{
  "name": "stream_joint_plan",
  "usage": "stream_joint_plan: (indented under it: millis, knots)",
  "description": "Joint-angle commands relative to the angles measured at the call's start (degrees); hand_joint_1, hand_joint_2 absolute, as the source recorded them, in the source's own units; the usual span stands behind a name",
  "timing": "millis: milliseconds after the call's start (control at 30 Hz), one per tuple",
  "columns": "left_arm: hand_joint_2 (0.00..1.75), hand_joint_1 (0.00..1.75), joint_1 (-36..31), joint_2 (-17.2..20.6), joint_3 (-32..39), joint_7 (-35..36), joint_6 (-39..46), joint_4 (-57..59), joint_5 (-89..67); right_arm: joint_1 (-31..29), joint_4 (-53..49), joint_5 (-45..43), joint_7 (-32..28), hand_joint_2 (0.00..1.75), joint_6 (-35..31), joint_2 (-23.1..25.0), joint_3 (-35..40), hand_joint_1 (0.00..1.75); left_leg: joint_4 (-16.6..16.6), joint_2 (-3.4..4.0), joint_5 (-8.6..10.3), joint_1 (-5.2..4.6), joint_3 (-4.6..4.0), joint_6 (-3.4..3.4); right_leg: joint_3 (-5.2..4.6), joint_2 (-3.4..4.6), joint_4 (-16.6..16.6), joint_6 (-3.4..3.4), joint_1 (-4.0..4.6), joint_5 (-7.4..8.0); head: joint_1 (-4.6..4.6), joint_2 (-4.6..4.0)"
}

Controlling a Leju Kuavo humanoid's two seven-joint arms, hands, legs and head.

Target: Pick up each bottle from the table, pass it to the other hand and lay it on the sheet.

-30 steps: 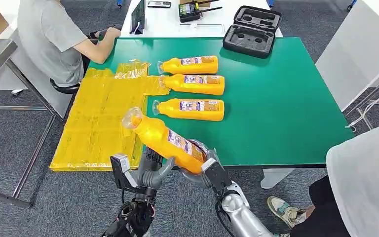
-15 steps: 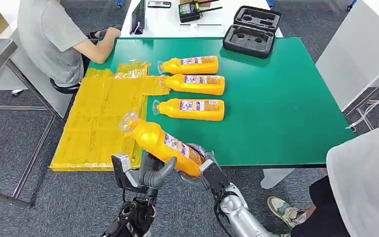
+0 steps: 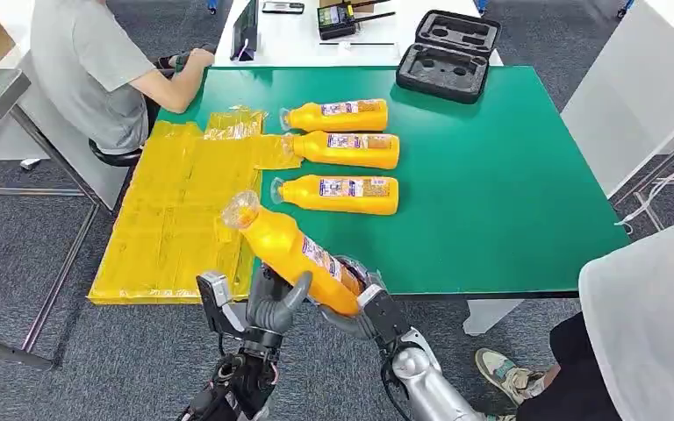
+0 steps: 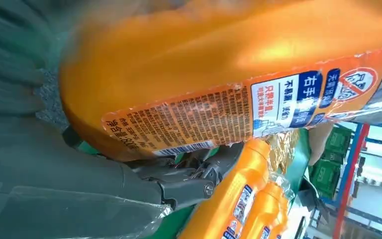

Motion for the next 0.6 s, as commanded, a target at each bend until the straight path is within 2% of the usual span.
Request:
stream_joint_plan:
  millis: [33, 200, 267, 433, 467, 500, 533, 567, 600]
  knots:
    - [1.75, 1.75, -2.3, 1.3, -2.5, -0.4, -1.5, 3.5, -0.6, -2.2, 3.5, -0.6, 0.4, 1.75, 0.7, -0.3, -0.7, 1.55, 0.0, 0.02, -0.03, 0.04, 0.11, -0.08, 0.12, 0.01, 0.0, -0.08, 0.05, -0.02, 0.0, 0.0]
    - [1.75, 1.75, -2.3, 1.3, -2.5, -0.4, -1.5, 3.5, -0.6, -2.2, 3.5, -0.6, 0.4, 1.75, 0.7, -0.3, -0.7, 1.55, 0.0, 0.02, -0.06, 0.07, 0.17, -0.11, 0.19, 0.01, 0.0, -0.11, 0.08, -0.04, 0.0, 0.0]
    - [1.75, 1.75, -2.1, 1.2, -2.1, -0.4, -1.8, 3.4, -1.0, -2.3, 3.1, -0.6, 0.4, 1.75, 0.8, -0.4, -0.7, 1.47, 0.0, 0.04, -0.07, 0.08, 0.2, -0.12, 0.22, 0.03, -0.1, -0.13, 0.09, -0.04, 0.0, 0.0]
    - [1.75, 1.75, -2.5, 1.0, -1.6, -0.4, -2.6, 4.0, -1.6, -3.1, 3.6, 0.2, 0.4, 1.75, 0.7, -0.2, -0.2, 1.47, 0.0, 0.05, -0.04, 0.04, 0.14, -0.09, 0.14, 0.04, 0.0, -0.09, 0.05, -0.02, 0.0, 0.0]
    - [1.75, 1.75, -2.5, 1.0, -1.6, -0.4, -2.7, 3.9, -1.8, -3.1, 3.8, 0.4, 0.4, 1.75, 0.6, -0.1, -0.2, 1.4, 0.0, 0.07, -0.09, 0.09, 0.21, -0.13, 0.23, 0.05, 0.0, -0.13, 0.1, -0.05, 0.0, 0.0]
    - [1.75, 1.75, -2.5, 1.0, -1.6, -0.4, -2.7, 3.8, -1.8, -3.1, 3.9, 0.4, 0.4, 1.75, 0.7, -0.1, -0.1, 1.22, 0.0, 0.08, -0.09, 0.1, 0.22, -0.14, 0.23, 0.07, 0.0, -0.14, 0.11, -0.05, 0.0, 0.0]
    - [1.75, 1.75, -2.3, 1.1, -1.5, -0.4, -2.9, 3.6, -1.9, -3.3, 4.6, 0.6, 0.4, 1.75, 0.7, 0.0, -0.2, 0.56, 0.0, 0.08, -0.09, 0.1, 0.21, -0.14, 0.23, 0.06, 0.0, -0.14, 0.11, -0.05, 0.0, 0.0]
    - [1.75, 1.75, -2.3, 1.1, -1.4, -0.4, -2.8, 3.5, -2.0, -3.3, 4.8, 0.7, 0.4, 1.75, 0.4, 0.1, -0.2, 0.16, 0.0, 0.05, -0.04, 0.05, 0.11, -0.09, 0.12, 0.04, 0.0, -0.09, 0.05, -0.02, 0.0, 0.0]
    - [1.75, 1.75, -2.1, 1.1, -1.2, -0.4, -2.7, 3.4, -2.3, -3.2, 4.8, 0.6, 0.4, 1.75, 0.1, 0.2, -0.6, 0.0, 0.0, 0.05, -0.03, 0.03, 0.11, -0.07, 0.1, 0.04, 0.0, -0.07, 0.03, -0.01, 0.0, 0.0]
